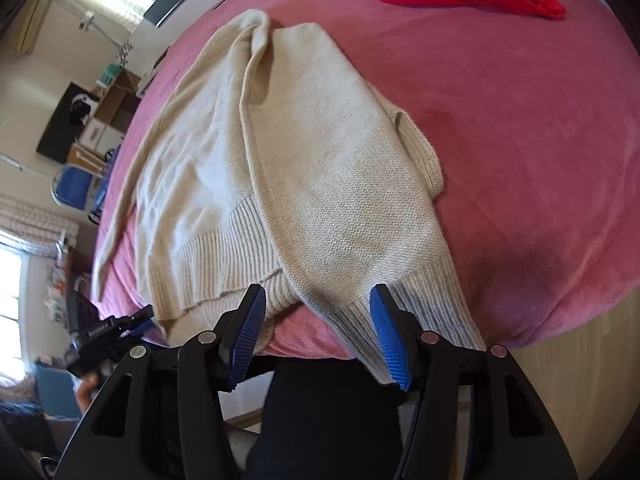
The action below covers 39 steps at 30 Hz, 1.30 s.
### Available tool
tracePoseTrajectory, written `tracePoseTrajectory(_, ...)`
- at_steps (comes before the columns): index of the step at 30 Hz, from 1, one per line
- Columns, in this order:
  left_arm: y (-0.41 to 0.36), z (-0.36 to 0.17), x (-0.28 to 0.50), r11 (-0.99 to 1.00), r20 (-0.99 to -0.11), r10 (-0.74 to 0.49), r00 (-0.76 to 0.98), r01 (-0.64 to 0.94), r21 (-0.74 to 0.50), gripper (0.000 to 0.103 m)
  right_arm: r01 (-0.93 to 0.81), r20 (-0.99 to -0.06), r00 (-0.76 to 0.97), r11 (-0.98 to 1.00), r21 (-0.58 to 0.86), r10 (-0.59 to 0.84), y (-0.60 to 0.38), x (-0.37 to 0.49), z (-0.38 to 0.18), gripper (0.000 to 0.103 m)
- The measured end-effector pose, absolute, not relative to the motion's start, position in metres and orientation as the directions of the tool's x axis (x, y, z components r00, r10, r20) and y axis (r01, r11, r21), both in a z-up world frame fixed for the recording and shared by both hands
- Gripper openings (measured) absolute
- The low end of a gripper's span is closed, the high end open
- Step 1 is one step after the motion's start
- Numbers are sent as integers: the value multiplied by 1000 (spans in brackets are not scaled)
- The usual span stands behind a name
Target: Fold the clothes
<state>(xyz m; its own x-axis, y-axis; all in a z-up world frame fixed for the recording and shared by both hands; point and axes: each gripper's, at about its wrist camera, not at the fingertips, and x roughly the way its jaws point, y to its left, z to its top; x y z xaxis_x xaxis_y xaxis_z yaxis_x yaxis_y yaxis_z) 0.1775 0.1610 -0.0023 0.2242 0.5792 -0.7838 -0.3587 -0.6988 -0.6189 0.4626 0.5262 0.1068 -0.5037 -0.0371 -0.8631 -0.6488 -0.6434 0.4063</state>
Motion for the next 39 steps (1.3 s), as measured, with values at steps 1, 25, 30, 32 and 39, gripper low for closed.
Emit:
tracePoseTrajectory(1, 163, 3, 179, -699, -790, 576, 212, -373, -610, 3, -651, -875, -484, -666, 364, -5, 523, 461, 109, 33)
tracePoseTrajectory(25, 123, 55, 145, -662, -732, 667, 137, -343, -667, 3, -568, -879, -403, -685, 457, -253, 561, 446, 59, 8)
tracePoseTrajectory(30, 127, 88, 138, -616, -697, 707, 118, -381, -690, 4, -481, -586, -700, -337, 810, -408, 571, 466, 47, 8)
tracePoseTrajectory(32, 129, 100, 135, -609, -692, 714, 107, -394, -688, 4, -342, -356, -858, -107, 934, -369, 582, 485, 38, 8)
tracePoseTrajectory(39, 126, 125, 118, -623, -721, 687, 92, -438, -649, 4, -91, -111, -977, 114, 989, 182, 664, 592, 55, 12)
